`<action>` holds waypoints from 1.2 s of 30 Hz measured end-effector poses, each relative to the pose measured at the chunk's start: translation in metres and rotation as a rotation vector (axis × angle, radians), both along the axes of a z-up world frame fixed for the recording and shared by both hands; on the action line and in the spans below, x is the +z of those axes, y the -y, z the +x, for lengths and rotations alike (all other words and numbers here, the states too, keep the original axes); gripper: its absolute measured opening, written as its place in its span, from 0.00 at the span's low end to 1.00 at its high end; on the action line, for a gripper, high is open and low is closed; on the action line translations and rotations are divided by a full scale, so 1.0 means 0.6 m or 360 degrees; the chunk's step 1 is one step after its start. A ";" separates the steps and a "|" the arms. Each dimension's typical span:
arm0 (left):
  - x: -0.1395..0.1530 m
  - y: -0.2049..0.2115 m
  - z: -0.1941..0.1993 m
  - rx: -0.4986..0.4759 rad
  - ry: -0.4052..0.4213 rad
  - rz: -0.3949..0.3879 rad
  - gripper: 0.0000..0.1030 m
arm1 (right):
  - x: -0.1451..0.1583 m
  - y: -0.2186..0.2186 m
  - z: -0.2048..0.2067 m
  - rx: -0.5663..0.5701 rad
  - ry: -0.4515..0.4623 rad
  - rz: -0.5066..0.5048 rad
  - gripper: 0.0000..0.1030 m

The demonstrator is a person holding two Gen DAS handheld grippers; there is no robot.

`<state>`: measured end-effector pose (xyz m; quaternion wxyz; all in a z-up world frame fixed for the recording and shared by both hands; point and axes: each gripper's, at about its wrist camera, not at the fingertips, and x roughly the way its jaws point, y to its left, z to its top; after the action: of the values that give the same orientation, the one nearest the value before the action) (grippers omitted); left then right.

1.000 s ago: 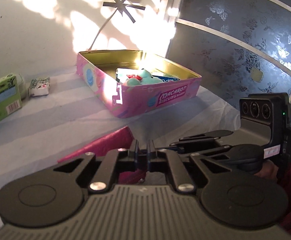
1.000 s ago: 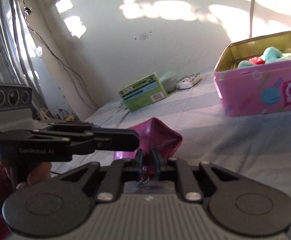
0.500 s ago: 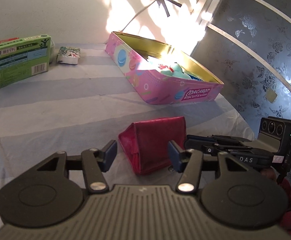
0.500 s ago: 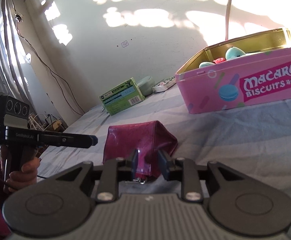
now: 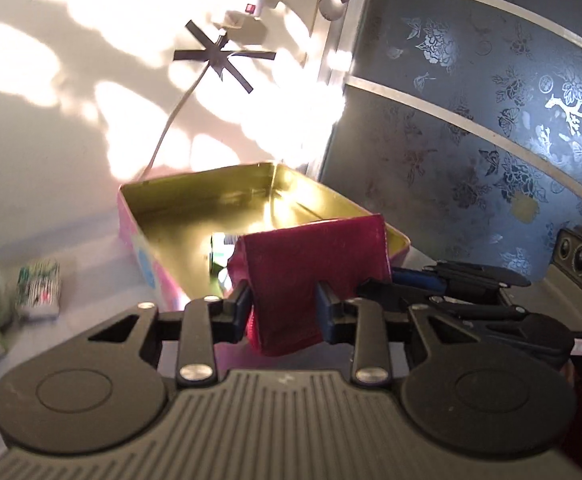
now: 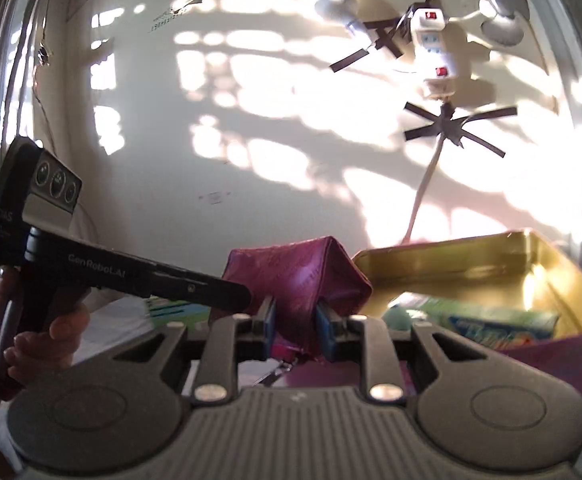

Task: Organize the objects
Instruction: 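Carry the pink pouch into the tin and release both tools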

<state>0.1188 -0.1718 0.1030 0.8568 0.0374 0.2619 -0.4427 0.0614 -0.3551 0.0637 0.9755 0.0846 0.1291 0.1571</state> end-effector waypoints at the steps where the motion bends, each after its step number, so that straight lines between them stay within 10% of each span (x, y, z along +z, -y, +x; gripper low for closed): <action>1: -0.001 0.027 0.019 -0.0001 -0.0002 0.0012 0.35 | 0.002 0.014 0.020 -0.0042 -0.0013 -0.0024 0.21; 14: -0.047 0.202 0.174 0.0293 -0.0028 0.0118 0.42 | -0.046 0.113 0.213 -0.0515 -0.0289 -0.0250 0.40; 27: -0.028 0.111 -0.024 0.0138 0.0160 0.0014 0.45 | -0.066 0.087 -0.021 -0.0590 -0.0009 0.0203 0.41; 36: -0.122 0.057 -0.144 0.0009 0.0128 0.0202 0.47 | -0.138 0.070 -0.116 -0.0704 -0.0397 0.0183 0.43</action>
<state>0.0323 -0.2061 0.0296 0.8637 0.1087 0.2549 -0.4209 -0.0081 -0.3972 -0.0192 0.9562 0.1848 0.2175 -0.0646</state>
